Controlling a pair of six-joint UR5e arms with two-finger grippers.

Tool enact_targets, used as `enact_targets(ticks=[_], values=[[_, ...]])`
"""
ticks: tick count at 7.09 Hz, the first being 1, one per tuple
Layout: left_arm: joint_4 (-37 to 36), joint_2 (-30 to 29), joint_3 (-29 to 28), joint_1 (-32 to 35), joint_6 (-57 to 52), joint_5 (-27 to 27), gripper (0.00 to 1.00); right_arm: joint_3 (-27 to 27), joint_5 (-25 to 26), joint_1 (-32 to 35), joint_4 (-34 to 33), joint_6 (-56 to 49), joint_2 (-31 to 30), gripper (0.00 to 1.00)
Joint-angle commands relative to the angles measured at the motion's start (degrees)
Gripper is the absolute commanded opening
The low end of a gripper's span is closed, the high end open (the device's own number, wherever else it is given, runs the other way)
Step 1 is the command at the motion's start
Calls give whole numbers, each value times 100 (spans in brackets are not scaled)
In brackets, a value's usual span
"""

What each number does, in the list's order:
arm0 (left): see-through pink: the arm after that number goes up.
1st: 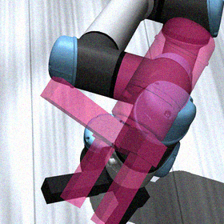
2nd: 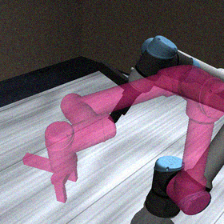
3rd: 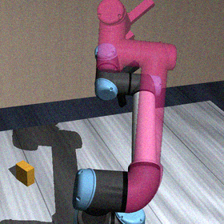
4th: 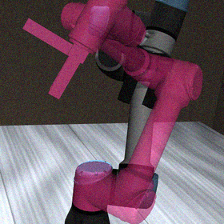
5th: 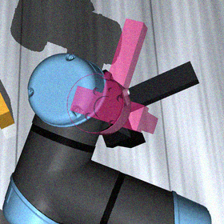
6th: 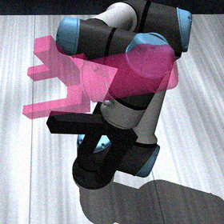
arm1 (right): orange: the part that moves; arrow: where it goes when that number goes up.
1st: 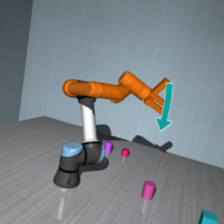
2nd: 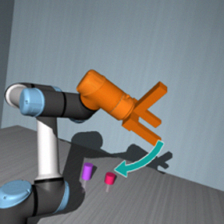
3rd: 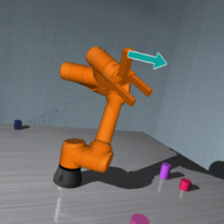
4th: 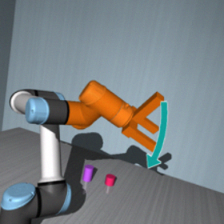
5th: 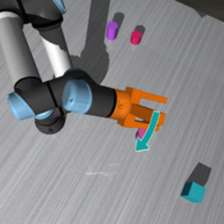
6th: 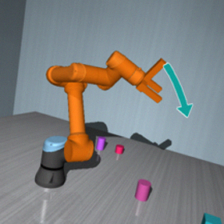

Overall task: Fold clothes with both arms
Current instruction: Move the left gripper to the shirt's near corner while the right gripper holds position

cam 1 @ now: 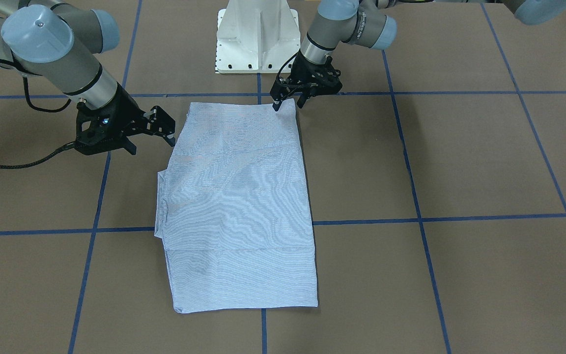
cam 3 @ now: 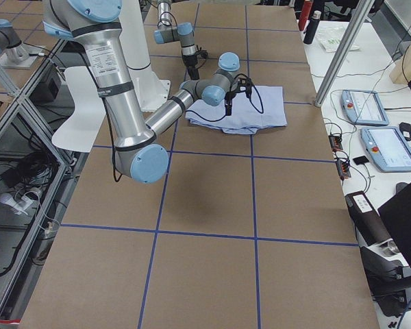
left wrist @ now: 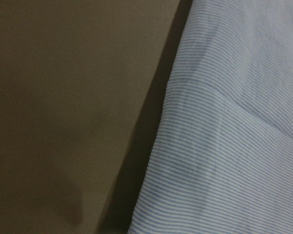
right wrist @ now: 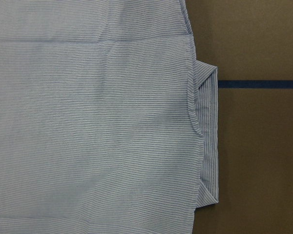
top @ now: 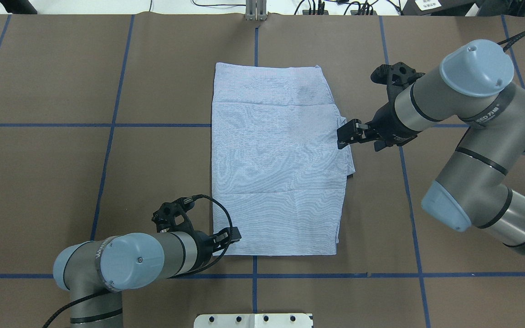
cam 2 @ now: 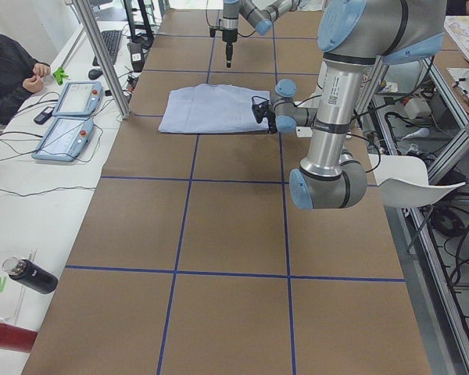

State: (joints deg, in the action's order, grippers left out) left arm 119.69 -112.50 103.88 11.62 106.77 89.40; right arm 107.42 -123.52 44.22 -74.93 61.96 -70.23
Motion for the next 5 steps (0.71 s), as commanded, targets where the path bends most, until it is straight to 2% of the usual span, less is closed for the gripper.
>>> enact_targets(ticks=[1, 4, 5], values=[[-7, -44, 0, -28, -24, 25, 65, -10, 3, -1, -4, 0, -9, 100], [-42, -44, 70, -28, -60, 51, 41, -1, -5, 8, -4, 0, -9, 100], [-51, -44, 97, -28, -68, 51, 38, -1, -14, 8, -4, 0, -9, 100]])
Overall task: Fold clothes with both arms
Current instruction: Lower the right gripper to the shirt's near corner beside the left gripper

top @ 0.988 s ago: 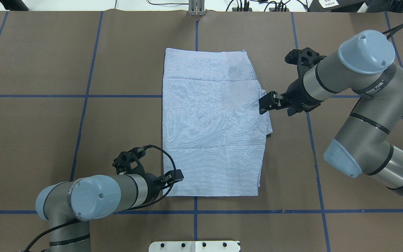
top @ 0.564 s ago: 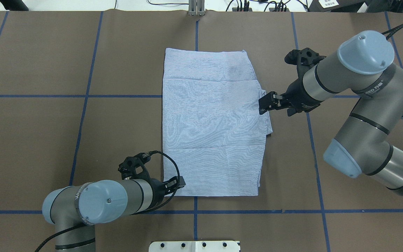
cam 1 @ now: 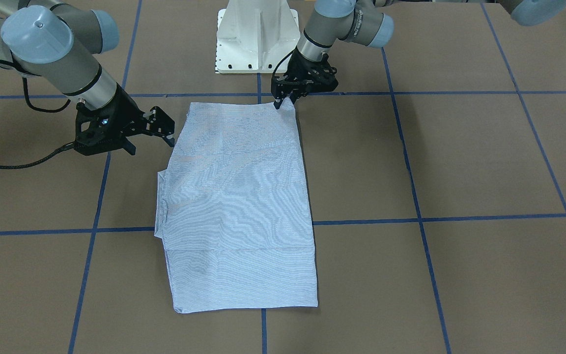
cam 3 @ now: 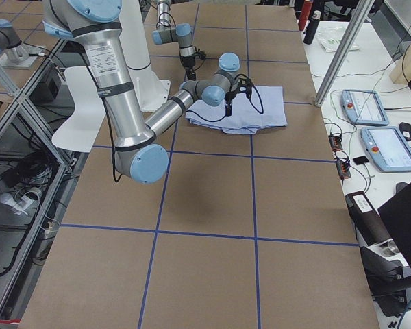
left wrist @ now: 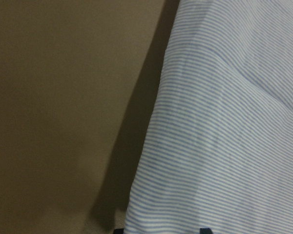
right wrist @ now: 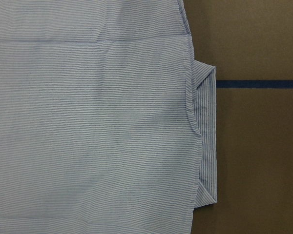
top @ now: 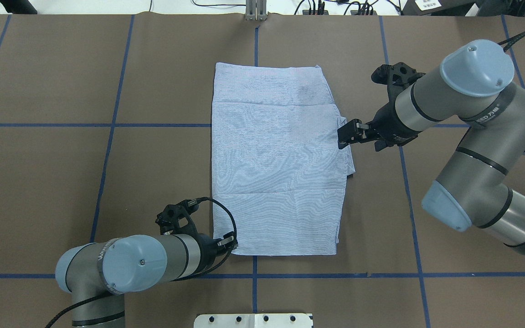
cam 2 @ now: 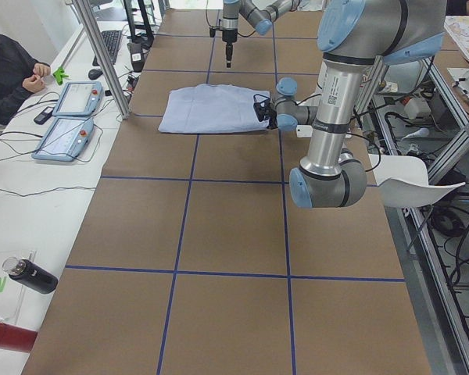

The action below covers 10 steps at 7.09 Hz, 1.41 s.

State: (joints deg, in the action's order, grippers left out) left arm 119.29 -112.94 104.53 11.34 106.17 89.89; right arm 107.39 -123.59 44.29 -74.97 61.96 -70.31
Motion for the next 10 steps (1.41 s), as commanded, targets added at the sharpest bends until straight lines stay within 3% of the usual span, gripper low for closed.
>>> enact_targets(ticks=[1, 2, 3, 7, 10], values=[[-20, 17, 50, 9, -26, -6, 31, 1, -8, 1, 0, 0, -9, 100], [-20, 17, 59, 9, -35, -15, 12, 10, -16, -8, 0, 0, -9, 100], [-29, 17, 59, 17, -35, -15, 0, 19, -34, -60, 0, 200, -26, 100], [-29, 8, 76, 35, -35, -6, 0, 467, 781, -1148, -79, 2439, -123, 100], [-29, 8, 103, 35, -26, -6, 0, 703, 1573, -2089, -1246, 3557, -18, 100]])
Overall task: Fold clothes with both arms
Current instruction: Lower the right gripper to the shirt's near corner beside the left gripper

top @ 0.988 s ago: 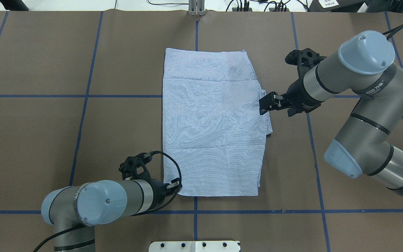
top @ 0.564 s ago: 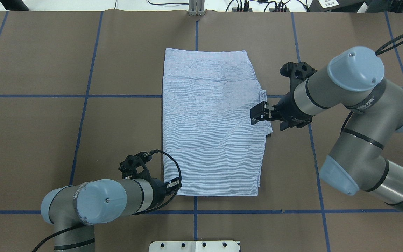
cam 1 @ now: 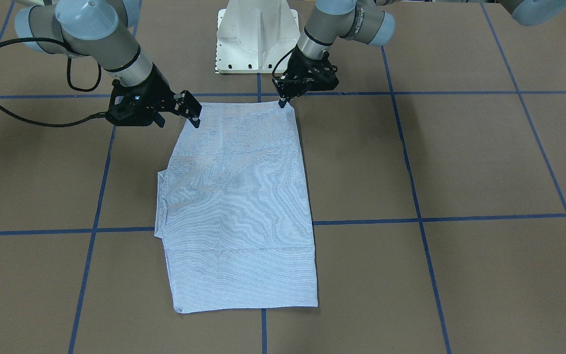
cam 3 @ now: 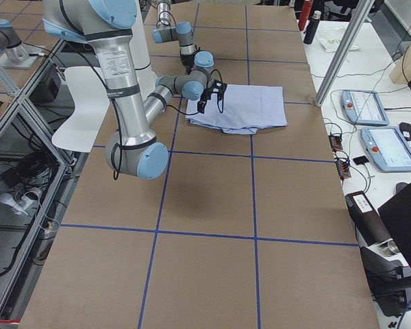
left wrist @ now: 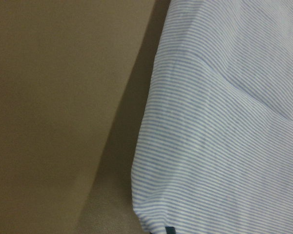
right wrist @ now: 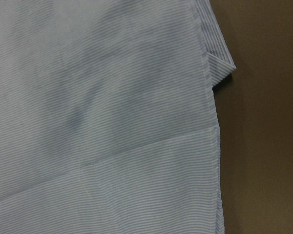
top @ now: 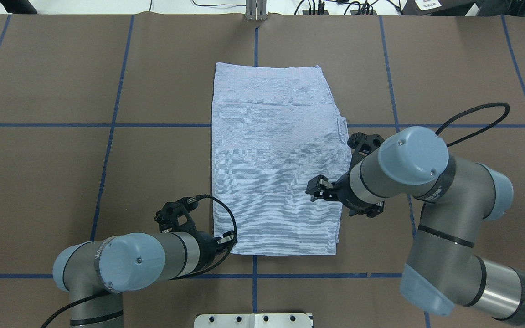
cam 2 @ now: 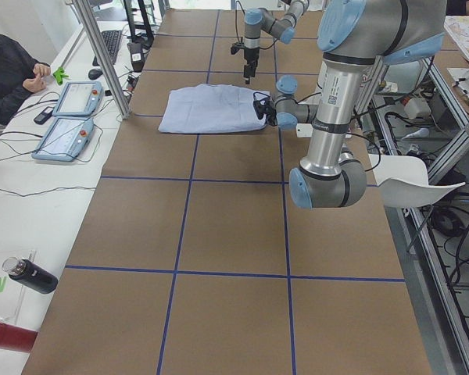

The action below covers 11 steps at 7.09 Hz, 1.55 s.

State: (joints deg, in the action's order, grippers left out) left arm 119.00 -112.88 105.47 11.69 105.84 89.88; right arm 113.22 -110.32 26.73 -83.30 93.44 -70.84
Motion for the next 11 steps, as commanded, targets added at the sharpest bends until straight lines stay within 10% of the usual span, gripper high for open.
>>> enact_targets(ticks=[1, 11], values=[[0, -6, 9, -9, 7, 3, 0, -1, 483, -700, -423, 438, 105, 100], [-79, -59, 96, 0, 7, 3, 0, -511, 793, -1011, -415, 430, 237, 100]])
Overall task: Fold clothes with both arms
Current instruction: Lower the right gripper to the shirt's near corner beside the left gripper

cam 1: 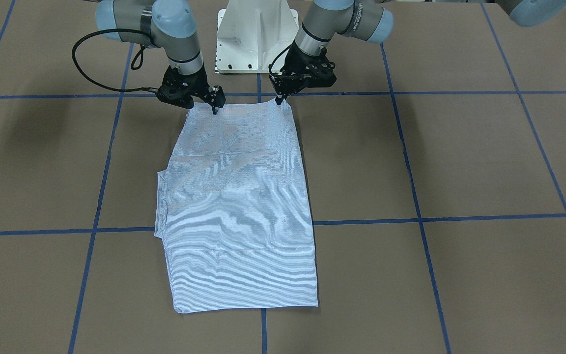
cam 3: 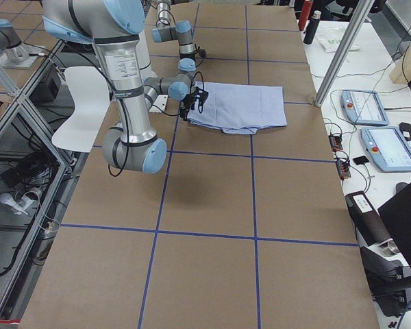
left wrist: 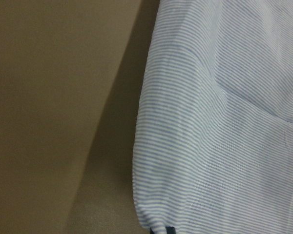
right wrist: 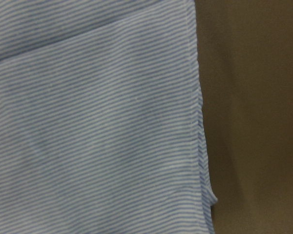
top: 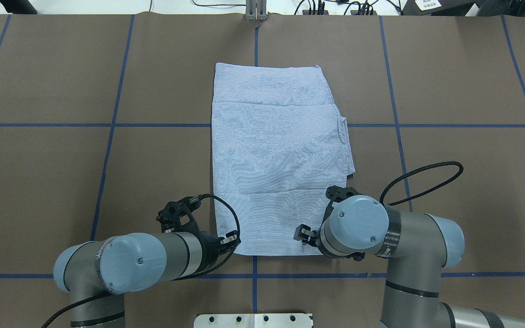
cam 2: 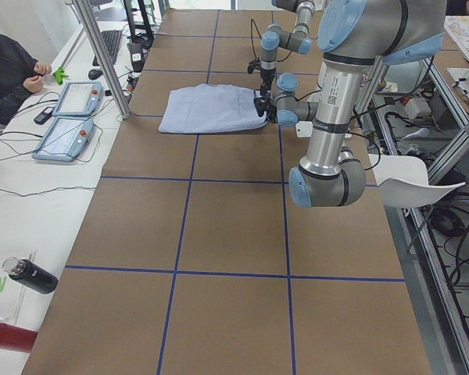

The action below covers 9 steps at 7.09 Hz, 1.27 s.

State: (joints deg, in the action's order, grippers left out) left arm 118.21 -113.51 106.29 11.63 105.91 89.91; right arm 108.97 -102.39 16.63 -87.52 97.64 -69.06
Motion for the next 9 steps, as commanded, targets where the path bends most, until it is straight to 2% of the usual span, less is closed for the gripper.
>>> enact_targets(ticks=[1, 9], values=[[0, 4, 14, 6, 0, -9, 0, -87, 0, -2, -2, 10, 59, 100], [0, 4, 14, -3, 0, -9, 0, -95, -17, -28, -19, 1, -11, 99]])
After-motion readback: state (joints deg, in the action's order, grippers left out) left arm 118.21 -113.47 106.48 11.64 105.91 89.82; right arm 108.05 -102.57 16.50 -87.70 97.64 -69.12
